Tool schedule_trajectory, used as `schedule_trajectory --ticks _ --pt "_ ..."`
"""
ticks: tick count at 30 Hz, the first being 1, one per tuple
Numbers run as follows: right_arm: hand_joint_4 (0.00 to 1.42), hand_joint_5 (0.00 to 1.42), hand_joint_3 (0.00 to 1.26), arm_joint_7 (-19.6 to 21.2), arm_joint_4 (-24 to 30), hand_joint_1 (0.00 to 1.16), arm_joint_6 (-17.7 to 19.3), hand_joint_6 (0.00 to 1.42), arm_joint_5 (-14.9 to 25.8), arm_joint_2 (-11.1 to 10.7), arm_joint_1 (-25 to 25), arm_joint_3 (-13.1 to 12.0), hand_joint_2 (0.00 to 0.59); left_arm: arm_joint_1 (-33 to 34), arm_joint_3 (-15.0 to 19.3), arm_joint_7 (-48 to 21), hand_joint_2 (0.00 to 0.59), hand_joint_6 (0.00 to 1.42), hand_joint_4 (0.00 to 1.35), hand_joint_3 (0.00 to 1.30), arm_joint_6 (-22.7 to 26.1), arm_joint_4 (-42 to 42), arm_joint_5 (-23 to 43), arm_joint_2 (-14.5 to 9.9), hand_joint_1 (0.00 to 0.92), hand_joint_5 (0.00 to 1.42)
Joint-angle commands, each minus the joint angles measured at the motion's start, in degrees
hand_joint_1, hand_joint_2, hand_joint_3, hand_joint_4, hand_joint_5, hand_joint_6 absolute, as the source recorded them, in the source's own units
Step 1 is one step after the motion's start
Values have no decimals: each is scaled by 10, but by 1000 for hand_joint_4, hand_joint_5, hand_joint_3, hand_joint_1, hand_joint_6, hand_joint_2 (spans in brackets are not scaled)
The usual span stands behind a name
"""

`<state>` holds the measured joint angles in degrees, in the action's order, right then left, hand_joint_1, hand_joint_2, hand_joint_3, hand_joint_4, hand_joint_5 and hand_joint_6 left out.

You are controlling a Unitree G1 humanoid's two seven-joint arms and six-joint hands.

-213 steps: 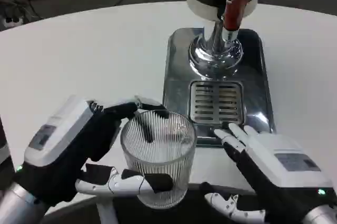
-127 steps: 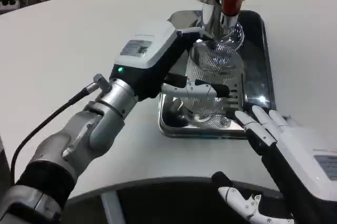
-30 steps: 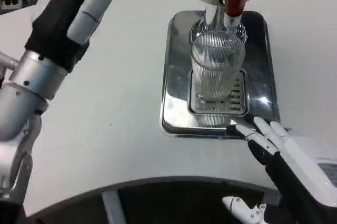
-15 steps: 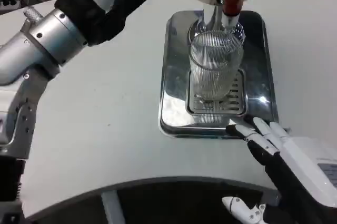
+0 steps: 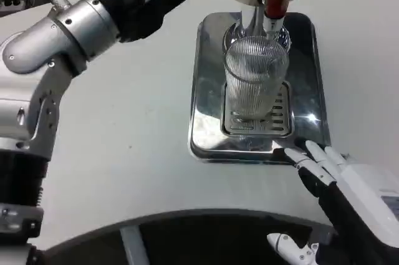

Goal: Grasp the cup under the faucet to collect the drink, then remove the cup.

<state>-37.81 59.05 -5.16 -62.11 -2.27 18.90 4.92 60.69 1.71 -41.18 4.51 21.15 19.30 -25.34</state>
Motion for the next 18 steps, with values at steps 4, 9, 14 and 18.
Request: schedule_trajectory --ticks 4,9,14,18 --pt "0 0 115 12 9 363 10 0 4 6 14 5 375 43 -17 -21 138 189 118 195 4 22 -33 14 0 233" --pt "0 0 109 14 9 363 10 0 6 6 16 4 375 54 -22 -32 137 203 126 199 2 37 -45 21 0 244" --pt "0 0 107 17 9 363 13 0 10 6 19 0 375 66 -33 -41 137 214 135 199 -16 72 -66 30 0 256" --pt "0 0 107 16 9 363 15 0 14 6 19 -6 375 71 -37 -48 137 218 136 199 -34 98 -82 39 0 257"
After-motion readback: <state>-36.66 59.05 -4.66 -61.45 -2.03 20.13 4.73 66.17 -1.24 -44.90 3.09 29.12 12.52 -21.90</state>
